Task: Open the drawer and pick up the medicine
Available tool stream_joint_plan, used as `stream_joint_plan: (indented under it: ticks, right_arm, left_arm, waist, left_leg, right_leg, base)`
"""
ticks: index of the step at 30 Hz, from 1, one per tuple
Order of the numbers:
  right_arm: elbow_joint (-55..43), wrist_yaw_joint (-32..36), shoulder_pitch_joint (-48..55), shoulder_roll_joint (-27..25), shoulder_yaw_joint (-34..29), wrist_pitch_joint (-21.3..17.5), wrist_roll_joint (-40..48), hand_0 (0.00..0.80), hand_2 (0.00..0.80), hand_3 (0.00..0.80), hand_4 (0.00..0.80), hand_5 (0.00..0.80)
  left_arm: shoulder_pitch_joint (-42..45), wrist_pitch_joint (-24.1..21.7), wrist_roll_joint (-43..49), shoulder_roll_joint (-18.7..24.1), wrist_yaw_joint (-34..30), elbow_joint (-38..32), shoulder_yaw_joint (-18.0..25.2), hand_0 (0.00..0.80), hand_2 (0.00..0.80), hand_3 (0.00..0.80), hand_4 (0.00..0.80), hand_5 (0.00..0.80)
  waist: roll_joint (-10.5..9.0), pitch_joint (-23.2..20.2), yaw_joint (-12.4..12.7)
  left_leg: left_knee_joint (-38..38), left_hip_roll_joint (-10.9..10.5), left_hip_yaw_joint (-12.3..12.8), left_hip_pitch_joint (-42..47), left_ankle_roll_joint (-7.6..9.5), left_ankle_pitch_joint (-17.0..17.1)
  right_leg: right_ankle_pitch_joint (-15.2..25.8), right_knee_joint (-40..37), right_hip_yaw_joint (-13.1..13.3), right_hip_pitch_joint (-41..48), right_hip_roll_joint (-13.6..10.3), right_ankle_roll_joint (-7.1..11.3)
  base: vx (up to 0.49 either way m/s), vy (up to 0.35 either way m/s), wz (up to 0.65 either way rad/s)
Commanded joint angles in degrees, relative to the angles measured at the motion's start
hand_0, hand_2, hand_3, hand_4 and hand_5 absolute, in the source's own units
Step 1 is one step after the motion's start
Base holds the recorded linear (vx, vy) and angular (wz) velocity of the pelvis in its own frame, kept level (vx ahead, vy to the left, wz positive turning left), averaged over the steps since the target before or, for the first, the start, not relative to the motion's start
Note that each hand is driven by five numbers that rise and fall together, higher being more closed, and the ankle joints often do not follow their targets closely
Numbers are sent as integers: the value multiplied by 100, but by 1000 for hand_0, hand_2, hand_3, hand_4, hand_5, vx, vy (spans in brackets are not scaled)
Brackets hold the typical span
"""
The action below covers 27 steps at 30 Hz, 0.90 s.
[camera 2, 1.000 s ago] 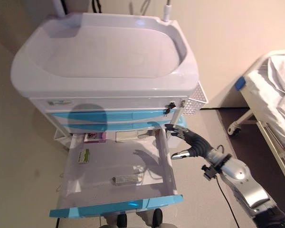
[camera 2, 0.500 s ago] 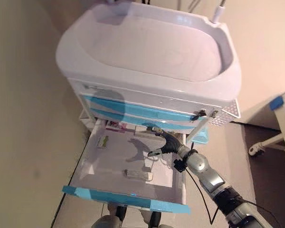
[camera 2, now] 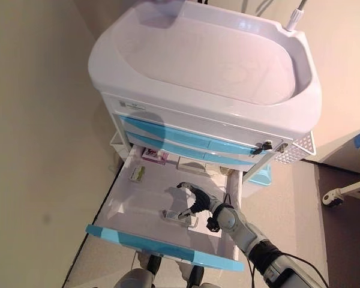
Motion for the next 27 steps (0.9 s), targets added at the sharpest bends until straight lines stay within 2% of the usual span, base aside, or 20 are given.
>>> stream_joint_plan:
  ticks: [1, 12, 23, 27]
  right_arm:
    - [-11, -181, -197, 129, 272, -107, -361, 0, 0, 0, 0, 0]
    - [1126, -493, -523, 522, 781, -10, -1472, 0, 0, 0, 0, 0]
    - [2587, -1072, -867, 1017, 762, 262, -1705, 0, 0, 0, 0, 0]
    - [2720, -1201, -952, 1025, 704, 291, -1685, 0, 0, 0, 0, 0]
  left_arm:
    - [-159, -3, 86, -25, 140, 232, -188, 0, 0, 0, 0, 0]
    - [-187, -44, 70, -120, 214, 204, -459, 0, 0, 0, 0, 0]
    - [-277, -78, -29, -182, 314, 196, -734, 0, 0, 0, 0, 0]
    - [-310, -86, -53, -199, 346, 168, -821, 0, 0, 0, 0, 0]
  waist:
    - [14, -156, 6]
    - [124, -121, -1]
    - [315, -12, 54]
    - [378, 16, 57]
  left_leg:
    - [-90, -167, -5, -218, 93, 114]
    - [-101, -173, -9, -248, 90, 111]
    - [-108, -227, -88, -385, 96, 179]
    - [-109, -251, -115, -426, 94, 199]
  right_leg:
    - [38, 690, -97, -421, -91, 195]
    - [58, 665, -79, -460, -100, 203]
    - [130, 636, -149, -555, -144, 200]
    - [142, 634, -191, -582, -168, 209]
  base:
    - [-5, -12, 3]
    - [0, 0, 0]
    - [-13, 4, 4]
    - [-4, 2, 1]
